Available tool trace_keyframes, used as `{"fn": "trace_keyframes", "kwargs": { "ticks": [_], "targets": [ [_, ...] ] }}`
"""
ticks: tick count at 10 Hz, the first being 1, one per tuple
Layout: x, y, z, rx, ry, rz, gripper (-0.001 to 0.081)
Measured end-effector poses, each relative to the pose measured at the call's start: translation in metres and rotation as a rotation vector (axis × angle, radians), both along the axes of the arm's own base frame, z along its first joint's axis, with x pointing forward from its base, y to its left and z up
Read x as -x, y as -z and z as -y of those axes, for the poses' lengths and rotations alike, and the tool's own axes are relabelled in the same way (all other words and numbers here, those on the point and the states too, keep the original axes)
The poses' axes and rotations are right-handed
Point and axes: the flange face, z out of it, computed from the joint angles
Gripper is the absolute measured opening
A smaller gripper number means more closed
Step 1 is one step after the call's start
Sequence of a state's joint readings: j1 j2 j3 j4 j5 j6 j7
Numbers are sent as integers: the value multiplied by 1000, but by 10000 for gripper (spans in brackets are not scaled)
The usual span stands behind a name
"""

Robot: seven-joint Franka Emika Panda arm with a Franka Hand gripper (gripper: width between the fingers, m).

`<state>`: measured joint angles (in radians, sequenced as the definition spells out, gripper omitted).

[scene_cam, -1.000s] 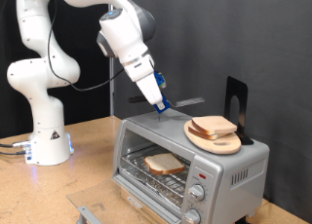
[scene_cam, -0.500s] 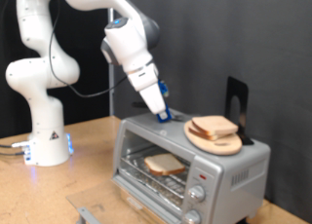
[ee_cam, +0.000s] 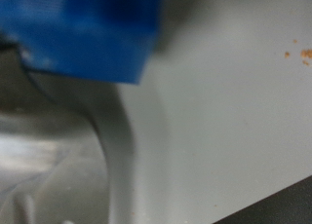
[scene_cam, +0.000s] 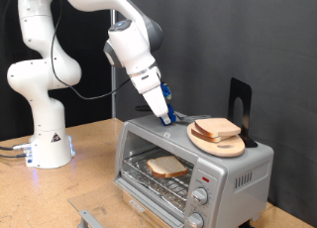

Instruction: Make a piece of toast with the oven

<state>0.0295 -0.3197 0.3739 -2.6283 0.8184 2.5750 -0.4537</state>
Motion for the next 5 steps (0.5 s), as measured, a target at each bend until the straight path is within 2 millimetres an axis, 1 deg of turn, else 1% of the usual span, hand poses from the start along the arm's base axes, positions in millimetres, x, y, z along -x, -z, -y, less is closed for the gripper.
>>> {"fn": "trace_keyframes", "kwargs": {
  "ticks": [1, 5],
  "targets": [
    [-1, -1, 1, 3, 3, 9, 800],
    [-3, -10, 3, 4, 13, 45, 800]
  ]
}}
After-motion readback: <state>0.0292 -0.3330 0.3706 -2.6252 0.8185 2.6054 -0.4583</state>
